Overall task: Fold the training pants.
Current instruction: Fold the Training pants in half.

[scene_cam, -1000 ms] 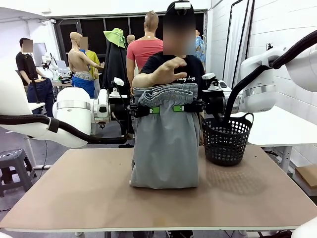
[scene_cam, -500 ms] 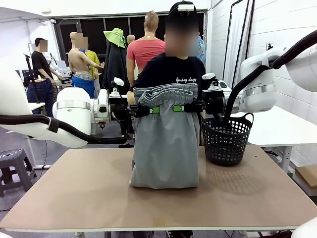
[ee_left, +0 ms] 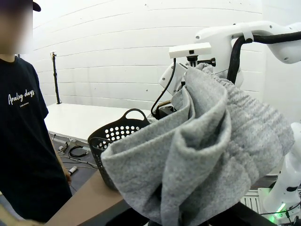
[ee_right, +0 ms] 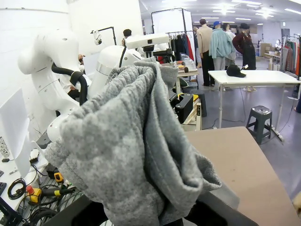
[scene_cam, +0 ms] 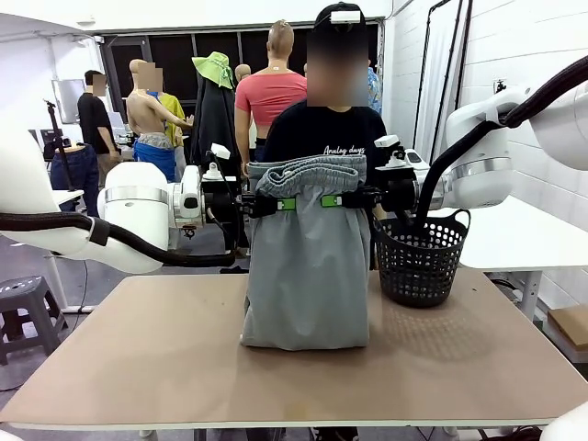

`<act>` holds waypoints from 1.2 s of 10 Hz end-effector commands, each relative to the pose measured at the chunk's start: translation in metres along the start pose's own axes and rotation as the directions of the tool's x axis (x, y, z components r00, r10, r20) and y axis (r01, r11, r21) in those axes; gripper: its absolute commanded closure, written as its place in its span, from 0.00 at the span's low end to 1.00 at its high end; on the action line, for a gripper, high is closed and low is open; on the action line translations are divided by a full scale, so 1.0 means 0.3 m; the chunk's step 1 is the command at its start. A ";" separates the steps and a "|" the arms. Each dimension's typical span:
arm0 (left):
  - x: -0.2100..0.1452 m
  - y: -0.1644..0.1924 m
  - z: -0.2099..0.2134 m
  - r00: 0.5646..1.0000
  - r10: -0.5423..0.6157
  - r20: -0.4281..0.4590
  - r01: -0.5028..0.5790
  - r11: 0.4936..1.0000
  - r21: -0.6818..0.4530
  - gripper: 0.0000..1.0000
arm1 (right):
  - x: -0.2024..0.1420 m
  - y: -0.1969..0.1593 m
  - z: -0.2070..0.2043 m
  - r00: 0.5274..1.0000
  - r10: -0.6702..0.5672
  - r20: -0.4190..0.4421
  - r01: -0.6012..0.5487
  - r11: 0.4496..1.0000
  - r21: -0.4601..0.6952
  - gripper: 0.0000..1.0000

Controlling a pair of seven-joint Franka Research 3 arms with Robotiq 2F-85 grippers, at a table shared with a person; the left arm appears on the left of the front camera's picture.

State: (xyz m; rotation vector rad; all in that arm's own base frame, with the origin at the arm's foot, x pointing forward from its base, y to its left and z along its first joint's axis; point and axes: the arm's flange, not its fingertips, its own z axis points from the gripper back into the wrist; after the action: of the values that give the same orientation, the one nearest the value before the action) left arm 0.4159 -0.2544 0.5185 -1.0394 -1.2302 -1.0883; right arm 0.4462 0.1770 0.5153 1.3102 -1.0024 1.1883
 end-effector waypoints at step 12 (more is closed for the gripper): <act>0.005 -0.004 0.001 1.000 0.002 0.013 -0.003 1.000 0.006 1.00 | 0.007 0.003 -0.002 1.000 0.003 0.002 -0.003 1.000 0.002 1.00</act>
State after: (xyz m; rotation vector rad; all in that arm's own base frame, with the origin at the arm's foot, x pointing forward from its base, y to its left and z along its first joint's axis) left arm 0.4159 -0.2544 0.5185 -1.0394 -1.2302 -1.0883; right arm 0.4462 0.1770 0.5153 1.3102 -1.0024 1.1884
